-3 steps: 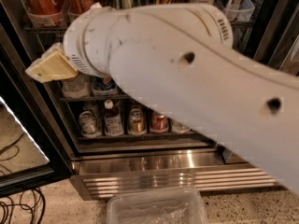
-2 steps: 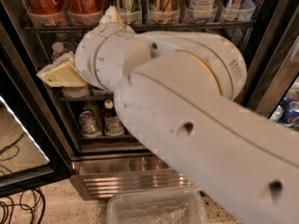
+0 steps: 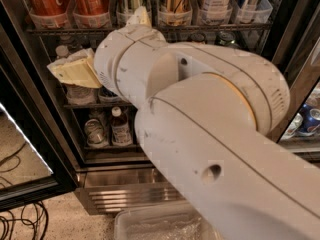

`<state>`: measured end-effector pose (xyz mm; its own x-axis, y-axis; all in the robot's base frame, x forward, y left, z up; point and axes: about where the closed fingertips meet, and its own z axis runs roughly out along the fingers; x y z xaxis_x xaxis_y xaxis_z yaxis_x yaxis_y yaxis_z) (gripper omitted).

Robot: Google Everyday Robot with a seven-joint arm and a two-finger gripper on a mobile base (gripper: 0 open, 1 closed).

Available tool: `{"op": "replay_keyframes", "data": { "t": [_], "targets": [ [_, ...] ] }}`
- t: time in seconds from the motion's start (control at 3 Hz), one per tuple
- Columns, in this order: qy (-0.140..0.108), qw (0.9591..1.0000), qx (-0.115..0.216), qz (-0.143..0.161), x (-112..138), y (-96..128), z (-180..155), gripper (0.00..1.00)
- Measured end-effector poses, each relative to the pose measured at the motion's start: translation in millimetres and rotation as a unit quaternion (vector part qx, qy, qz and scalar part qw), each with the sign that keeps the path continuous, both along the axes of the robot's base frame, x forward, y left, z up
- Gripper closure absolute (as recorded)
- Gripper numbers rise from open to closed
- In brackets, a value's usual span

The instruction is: Pick coke can from top shelf of fridge

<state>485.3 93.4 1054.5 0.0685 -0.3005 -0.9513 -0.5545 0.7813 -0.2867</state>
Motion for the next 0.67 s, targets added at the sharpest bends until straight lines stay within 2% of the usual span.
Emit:
{"op": "replay_keyframes", "data": {
  "t": [0.33, 0.67],
  "targets": [
    [-0.009, 0.9999, 0.008, -0.002, -6.3, 3.2, 0.9, 0.0],
    [-0.035, 0.9992, 0.021, -0.005, -9.2, 3.8, 4.7, 0.0]
  ]
}}
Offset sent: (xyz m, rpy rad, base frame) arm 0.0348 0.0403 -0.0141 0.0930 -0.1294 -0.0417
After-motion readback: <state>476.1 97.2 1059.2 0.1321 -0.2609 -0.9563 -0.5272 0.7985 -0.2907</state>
